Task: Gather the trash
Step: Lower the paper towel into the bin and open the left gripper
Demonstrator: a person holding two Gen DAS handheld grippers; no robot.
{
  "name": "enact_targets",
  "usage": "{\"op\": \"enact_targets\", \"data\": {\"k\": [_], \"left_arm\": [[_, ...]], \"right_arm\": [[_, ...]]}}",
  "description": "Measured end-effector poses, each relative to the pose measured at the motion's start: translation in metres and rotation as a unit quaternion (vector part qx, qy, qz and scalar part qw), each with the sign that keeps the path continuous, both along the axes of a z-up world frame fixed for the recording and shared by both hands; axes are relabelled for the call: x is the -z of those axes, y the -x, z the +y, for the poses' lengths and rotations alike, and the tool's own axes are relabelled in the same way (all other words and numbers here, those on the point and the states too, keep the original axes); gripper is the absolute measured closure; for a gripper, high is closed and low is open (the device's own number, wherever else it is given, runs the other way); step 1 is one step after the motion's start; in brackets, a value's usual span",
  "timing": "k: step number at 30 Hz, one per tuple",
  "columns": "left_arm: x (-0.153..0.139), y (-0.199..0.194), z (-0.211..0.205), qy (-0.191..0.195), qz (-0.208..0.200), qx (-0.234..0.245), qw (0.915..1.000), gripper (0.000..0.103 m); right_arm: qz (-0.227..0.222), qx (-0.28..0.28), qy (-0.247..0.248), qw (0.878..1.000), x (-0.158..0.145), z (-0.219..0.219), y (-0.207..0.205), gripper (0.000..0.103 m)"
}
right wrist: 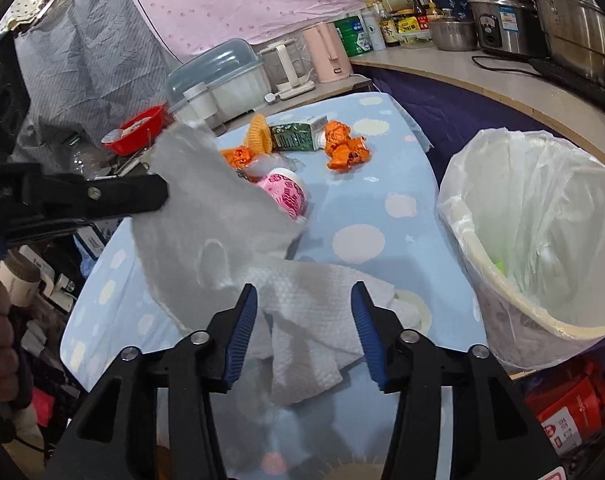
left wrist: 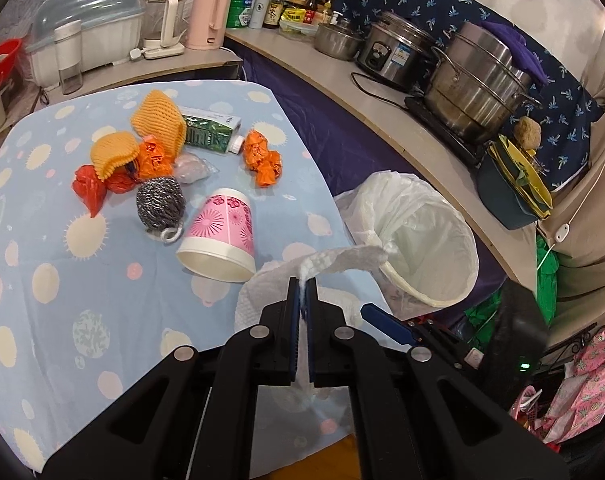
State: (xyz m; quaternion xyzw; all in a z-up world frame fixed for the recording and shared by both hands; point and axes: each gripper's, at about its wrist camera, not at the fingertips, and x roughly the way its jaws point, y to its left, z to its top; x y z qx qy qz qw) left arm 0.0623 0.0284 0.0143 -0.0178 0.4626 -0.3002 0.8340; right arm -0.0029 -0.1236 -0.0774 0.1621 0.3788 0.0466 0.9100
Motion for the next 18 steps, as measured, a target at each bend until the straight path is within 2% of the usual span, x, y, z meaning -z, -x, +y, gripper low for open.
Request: {"op": "enact_targets", "data": {"k": [7, 9, 11, 13, 14, 18], "left_arm": [[0.003, -0.009, 0.012, -0.005, 0.002, -0.02, 0.9998, 0.101], [0.004, -0.011, 0.012, -0.006, 0.004, -0.02, 0.9998, 0.101], [0.006, -0.012, 0.011, -0.006, 0.006, -0.019, 0.9998, 0.101], [0.005, -0.012, 0.009, -0.006, 0.006, -0.016, 0.9998, 0.101], [0.005, -0.012, 0.008, -0.005, 0.005, -0.014, 0.9999, 0.101], [0.002, -0.012, 0.005, -0.002, 0.002, -0.01, 0.9999, 0.101]], "right_arm": [[0.04, 0.006, 0.0, 0.999, 0.03, -0.001, -0.019, 0.047], [0.049, 0.01, 0.002, 0.999, 0.035, -0.001, -0.022, 0.059], [0.062, 0.013, 0.003, 0.998, 0.04, -0.003, -0.026, 0.082], [0.068, 0.018, 0.004, 0.998, 0.042, -0.007, -0.027, 0.092], [0.068, 0.019, 0.003, 0.997, 0.042, -0.008, -0.027, 0.101], [0.054, 0.025, -0.001, 0.998, 0.031, -0.015, -0.021, 0.102]]}}
